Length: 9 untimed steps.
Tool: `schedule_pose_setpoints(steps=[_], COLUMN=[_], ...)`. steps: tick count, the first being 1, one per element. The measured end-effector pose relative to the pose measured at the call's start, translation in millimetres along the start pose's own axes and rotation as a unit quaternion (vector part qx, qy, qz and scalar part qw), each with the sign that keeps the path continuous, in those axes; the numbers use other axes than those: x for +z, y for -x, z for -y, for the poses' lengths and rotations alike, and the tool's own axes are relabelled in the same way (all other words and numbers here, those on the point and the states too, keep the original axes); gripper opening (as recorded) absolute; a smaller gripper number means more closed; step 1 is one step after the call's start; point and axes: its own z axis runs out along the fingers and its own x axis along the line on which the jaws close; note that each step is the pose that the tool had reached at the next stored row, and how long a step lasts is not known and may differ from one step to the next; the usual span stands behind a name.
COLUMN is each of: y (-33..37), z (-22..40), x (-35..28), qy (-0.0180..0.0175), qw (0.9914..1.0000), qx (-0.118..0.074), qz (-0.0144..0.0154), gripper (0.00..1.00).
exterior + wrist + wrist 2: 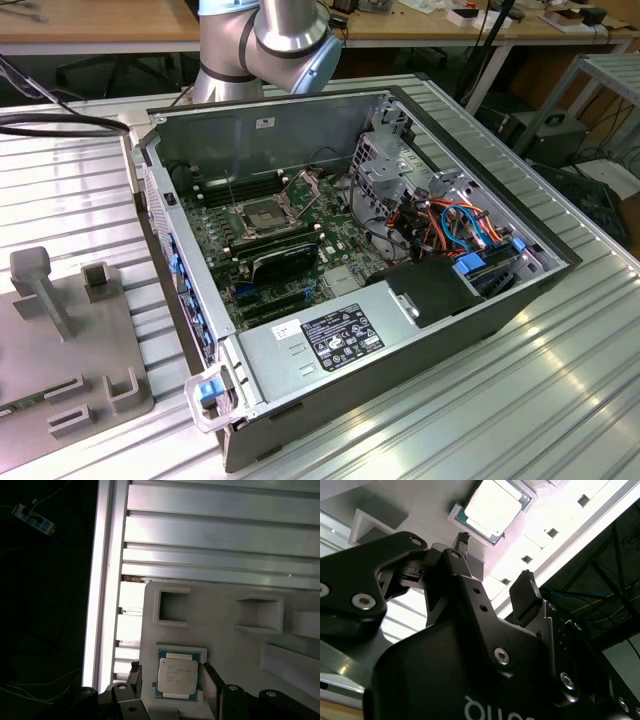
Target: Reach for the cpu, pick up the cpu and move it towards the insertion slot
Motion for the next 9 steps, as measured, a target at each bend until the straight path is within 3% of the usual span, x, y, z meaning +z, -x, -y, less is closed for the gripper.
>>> schedule_pose_setpoints(steps=[9], y=[-0.2], z=[4.5], x=[11.8], qy=[-0.0003], qw=[0.99994], qx=[0.011], qz=[0.0007], gripper=[0.60])
